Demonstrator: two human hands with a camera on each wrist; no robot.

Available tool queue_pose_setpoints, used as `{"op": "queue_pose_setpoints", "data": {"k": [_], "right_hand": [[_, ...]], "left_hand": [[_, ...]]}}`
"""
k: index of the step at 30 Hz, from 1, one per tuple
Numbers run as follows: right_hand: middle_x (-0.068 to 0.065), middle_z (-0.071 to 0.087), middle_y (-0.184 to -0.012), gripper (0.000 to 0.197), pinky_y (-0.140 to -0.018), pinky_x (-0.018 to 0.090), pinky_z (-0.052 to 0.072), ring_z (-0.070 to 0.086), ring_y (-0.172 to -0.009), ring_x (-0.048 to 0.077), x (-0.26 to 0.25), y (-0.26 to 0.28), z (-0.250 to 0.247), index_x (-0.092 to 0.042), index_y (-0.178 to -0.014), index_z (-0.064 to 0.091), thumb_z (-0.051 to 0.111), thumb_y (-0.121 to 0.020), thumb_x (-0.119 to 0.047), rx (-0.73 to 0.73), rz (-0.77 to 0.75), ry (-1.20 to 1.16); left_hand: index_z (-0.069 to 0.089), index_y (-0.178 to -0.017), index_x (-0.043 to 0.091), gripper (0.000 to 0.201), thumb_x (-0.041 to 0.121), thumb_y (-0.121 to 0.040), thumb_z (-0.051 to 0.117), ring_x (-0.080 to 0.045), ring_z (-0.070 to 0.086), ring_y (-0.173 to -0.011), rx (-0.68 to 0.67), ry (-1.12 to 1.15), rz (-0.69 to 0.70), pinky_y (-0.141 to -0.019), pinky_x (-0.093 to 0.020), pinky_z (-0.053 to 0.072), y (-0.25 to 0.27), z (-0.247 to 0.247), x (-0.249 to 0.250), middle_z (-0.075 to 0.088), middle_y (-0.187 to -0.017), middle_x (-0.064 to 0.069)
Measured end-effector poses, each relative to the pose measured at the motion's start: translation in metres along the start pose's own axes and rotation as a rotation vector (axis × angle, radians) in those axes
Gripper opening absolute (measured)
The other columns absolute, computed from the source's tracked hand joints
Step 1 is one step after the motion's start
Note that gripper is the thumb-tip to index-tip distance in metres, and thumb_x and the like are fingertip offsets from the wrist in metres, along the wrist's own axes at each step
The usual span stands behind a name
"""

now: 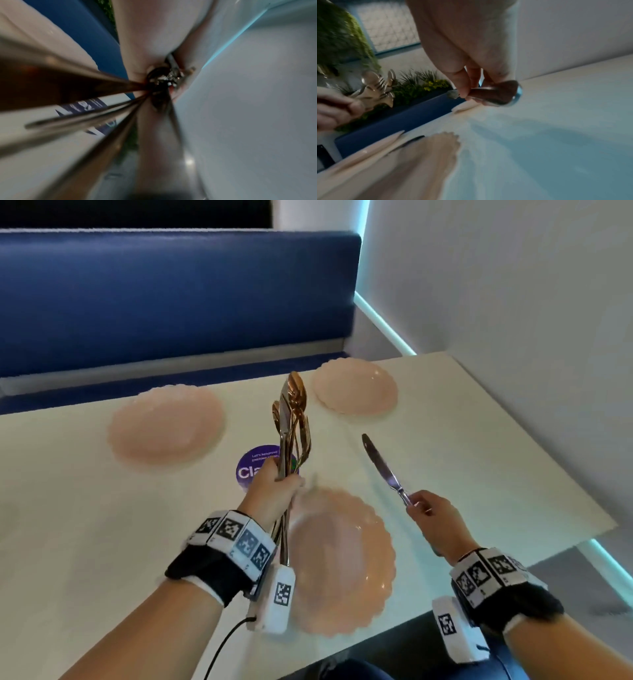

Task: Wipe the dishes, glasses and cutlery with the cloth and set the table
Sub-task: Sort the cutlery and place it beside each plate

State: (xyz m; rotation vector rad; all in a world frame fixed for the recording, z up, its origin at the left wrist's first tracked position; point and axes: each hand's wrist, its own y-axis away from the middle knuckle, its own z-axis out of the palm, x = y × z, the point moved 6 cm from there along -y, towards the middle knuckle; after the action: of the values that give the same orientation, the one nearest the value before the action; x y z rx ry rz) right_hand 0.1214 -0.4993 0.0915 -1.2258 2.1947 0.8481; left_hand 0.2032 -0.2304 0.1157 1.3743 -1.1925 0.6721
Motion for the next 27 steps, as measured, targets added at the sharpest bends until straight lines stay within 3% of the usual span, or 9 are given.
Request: {"op": "queue_pose_setpoints", "data": {"k": [3,6,10,15,17,21,27], "right_hand": [[-0.001,0.054,-0.062,0.006,-0.048,0.021,0.036,0.049,-0.057,0.02,0.035,-0.01,0.002,-0.012,-0.088,0.061,0.056,-0.089,-0.011,-0.077,0.035,0.061],[0.003,0.064,-0.074,0.008,-0.053,0.016,0.036,0.053,-0.067,0.017,0.056,-0.012,0.013,-0.013,-0.088,0.068,0.059,-0.087,-0.012,-0.144,0.008,0.127],[0.002,0.064,-0.089,0.015,-0.055,0.008,0.035,0.053,-0.077,0.014,0.063,-0.014,0.022,-0.011,-0.098,0.069,0.058,-0.088,-0.009,-0.199,-0.026,0.146],[-0.003,0.054,-0.07,0.015,-0.051,0.009,0.036,0.049,-0.067,0.014,0.058,-0.016,0.025,-0.019,-0.088,0.056,0.059,-0.084,-0.005,-0.18,-0.029,0.12],[-0.008,0.048,-0.072,0.012,-0.054,0.009,0.033,0.047,-0.068,0.012,0.056,-0.014,0.028,-0.016,-0.089,0.059,0.059,-0.083,-0.006,-0.152,-0.037,0.171],[-0.003,0.05,-0.084,0.018,-0.053,0.016,0.032,0.047,-0.072,0.016,0.053,-0.009,0.031,-0.011,-0.094,0.065,0.052,-0.083,-0.004,-0.093,-0.038,0.253],[-0.003,0.048,-0.081,0.016,-0.06,0.024,0.037,0.047,-0.07,0.017,0.056,0.002,0.028,-0.008,-0.094,0.064,0.054,-0.082,-0.005,-0.053,-0.017,0.268]], "left_hand": [[0.05,-0.084,0.01,0.009,0.011,-0.083,0.059,-0.018,0.048,-0.049,0.009,0.04,-0.025,-0.06,-0.035,0.04,-0.01,0.033,0.003,0.051,-0.048,0.001],[0.053,-0.091,0.006,0.007,0.008,-0.086,0.059,-0.014,0.049,-0.046,0.033,0.125,-0.044,-0.054,-0.03,0.04,-0.011,0.05,0.007,0.054,-0.055,-0.004],[0.055,-0.078,0.01,0.013,0.004,-0.09,0.054,-0.011,0.047,-0.043,0.058,0.223,-0.09,-0.053,-0.028,0.037,-0.012,0.064,0.008,0.053,-0.067,-0.01],[0.053,-0.075,0.01,0.018,0.006,-0.092,0.051,-0.016,0.044,-0.053,0.06,0.309,-0.15,-0.056,-0.029,0.036,-0.012,0.064,0.006,0.051,-0.068,-0.008],[0.053,-0.076,0.009,0.017,0.006,-0.092,0.052,-0.016,0.044,-0.054,0.054,0.308,-0.161,-0.056,-0.029,0.037,-0.013,0.062,0.005,0.051,-0.068,-0.007],[0.051,-0.079,0.007,0.013,0.004,-0.092,0.051,-0.015,0.043,-0.053,0.036,0.295,-0.157,-0.056,-0.028,0.037,-0.015,0.063,0.006,0.051,-0.068,-0.007],[0.049,-0.078,0.01,0.015,0.002,-0.09,0.051,-0.015,0.044,-0.049,-0.033,0.281,-0.154,-0.054,-0.029,0.035,-0.012,0.069,0.007,0.052,-0.067,-0.008]]}}
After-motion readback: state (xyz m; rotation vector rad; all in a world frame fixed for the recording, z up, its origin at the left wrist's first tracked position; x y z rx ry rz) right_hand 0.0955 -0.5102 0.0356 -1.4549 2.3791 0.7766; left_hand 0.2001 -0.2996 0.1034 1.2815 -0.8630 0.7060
